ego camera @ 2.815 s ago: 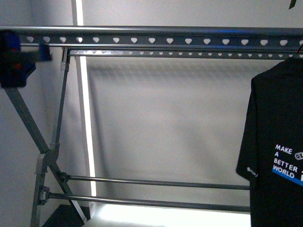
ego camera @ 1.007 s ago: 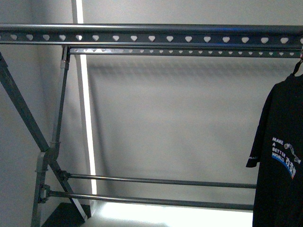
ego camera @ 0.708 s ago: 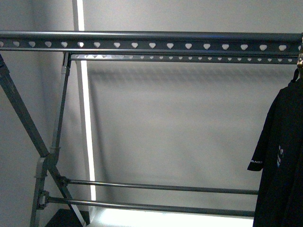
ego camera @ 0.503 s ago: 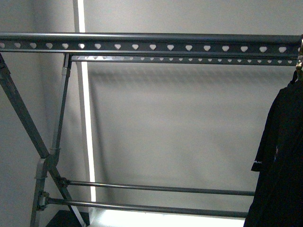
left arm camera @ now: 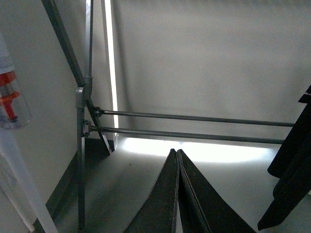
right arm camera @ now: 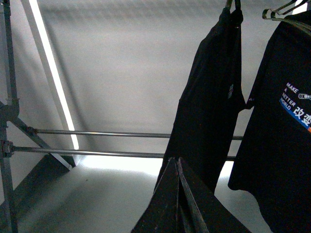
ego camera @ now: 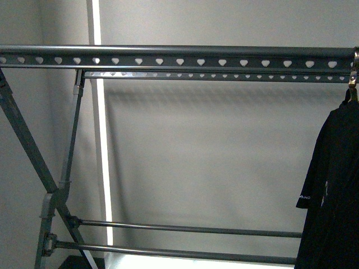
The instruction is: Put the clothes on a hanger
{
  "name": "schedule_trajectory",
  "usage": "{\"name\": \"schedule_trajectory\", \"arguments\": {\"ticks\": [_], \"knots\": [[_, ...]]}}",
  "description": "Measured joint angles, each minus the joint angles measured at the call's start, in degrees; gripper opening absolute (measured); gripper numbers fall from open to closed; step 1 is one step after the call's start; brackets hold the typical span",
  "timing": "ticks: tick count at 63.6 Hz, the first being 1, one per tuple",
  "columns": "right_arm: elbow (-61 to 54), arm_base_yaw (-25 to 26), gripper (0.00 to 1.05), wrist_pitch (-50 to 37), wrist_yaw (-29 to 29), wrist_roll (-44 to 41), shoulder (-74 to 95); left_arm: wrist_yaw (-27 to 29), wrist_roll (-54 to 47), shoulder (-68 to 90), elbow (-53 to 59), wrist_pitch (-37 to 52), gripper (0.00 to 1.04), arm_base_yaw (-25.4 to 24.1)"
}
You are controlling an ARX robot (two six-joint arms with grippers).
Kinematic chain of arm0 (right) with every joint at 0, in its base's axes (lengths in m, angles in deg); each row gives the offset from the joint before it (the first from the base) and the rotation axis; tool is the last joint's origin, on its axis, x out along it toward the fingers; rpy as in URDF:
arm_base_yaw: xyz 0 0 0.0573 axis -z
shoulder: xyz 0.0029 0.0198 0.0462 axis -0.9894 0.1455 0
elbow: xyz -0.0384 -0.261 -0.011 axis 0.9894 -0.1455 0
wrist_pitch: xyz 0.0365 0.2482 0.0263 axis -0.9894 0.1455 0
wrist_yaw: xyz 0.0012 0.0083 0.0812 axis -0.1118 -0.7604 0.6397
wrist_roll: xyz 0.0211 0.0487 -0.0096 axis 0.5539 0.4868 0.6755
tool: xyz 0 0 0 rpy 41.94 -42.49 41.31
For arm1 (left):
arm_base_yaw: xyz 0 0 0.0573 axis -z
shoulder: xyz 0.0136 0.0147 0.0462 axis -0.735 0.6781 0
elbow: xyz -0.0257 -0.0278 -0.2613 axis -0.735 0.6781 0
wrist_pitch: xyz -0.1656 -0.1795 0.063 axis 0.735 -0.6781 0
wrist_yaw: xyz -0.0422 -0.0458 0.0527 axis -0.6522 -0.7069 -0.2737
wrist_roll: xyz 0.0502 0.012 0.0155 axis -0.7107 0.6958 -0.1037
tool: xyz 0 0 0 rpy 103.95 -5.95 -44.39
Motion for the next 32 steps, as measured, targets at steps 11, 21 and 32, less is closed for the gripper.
{"name": "schedule_trajectory", "arguments": {"ticks": [11,21,32], "knots": [[-2.14,-0.09,0.02,1.05,-0.42,0.0,-3.1,0.07,0.0,0.0,0.0,0.0,0.04,0.0],[-3.5,-0.11,0.02,2.34,-0.44,0.0,-5.86,0.04,0.0,0.0,0.0,0.0,0.04,0.0],[-4.66,-0.11,0.02,3.98,-0.44,0.0,-8.66,0.04,0.0,0.0,0.0,0.0,0.04,0.0]]}}
